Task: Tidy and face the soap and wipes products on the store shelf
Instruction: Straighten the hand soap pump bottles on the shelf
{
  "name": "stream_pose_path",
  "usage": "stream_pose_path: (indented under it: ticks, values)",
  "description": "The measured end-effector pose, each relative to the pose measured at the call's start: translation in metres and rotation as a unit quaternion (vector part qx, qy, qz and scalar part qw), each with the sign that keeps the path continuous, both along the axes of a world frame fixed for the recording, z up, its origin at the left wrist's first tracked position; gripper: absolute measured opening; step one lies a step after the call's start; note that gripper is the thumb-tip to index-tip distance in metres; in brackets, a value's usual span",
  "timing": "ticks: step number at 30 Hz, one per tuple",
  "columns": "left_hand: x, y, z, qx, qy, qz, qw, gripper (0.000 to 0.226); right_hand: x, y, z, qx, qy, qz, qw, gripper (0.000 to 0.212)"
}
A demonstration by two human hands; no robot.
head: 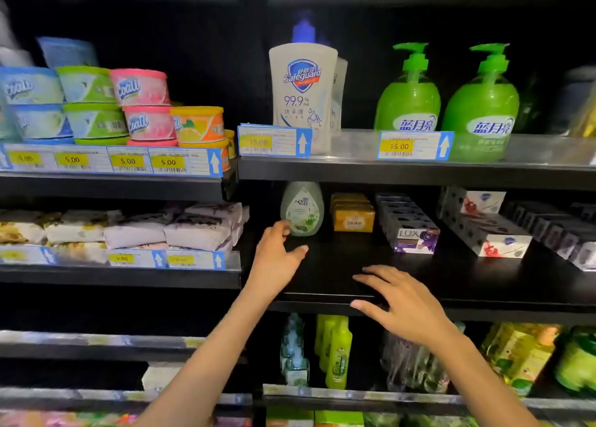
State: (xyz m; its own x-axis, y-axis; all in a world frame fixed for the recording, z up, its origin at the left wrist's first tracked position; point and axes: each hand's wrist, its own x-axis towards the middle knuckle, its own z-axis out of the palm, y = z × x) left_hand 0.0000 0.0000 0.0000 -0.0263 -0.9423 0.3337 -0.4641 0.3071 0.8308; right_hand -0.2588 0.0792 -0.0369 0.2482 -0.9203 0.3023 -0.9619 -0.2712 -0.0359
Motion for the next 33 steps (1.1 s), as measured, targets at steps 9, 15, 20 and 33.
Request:
stream_pose_path:
  ticks: [9, 15, 20, 33]
  values:
    - [-0.028, -0.125, -0.007, 0.107, 0.140, 0.059, 0.983, 0.109, -0.006, -0.003, -0.001, 0.012, -0.008, 0.001, 1.000, 0.076]
    - [-0.034, -0.149, -0.015, 0.086, 0.153, 0.073, 0.982, 0.097, -0.009, -0.005, -0.003, 0.013, -0.011, 0.016, 1.000, 0.083]
    - [-0.029, -0.143, -0.024, 0.084, 0.186, 0.029, 0.978, 0.097, -0.011, -0.009, -0.009, -0.007, -0.020, 0.011, 1.000, 0.086]
    - [-0.033, -0.040, -0.013, 0.113, 0.284, -0.069, 0.950, 0.058, -0.011, -0.007, 0.005, 0.039, -0.245, 0.042, 0.968, 0.053]
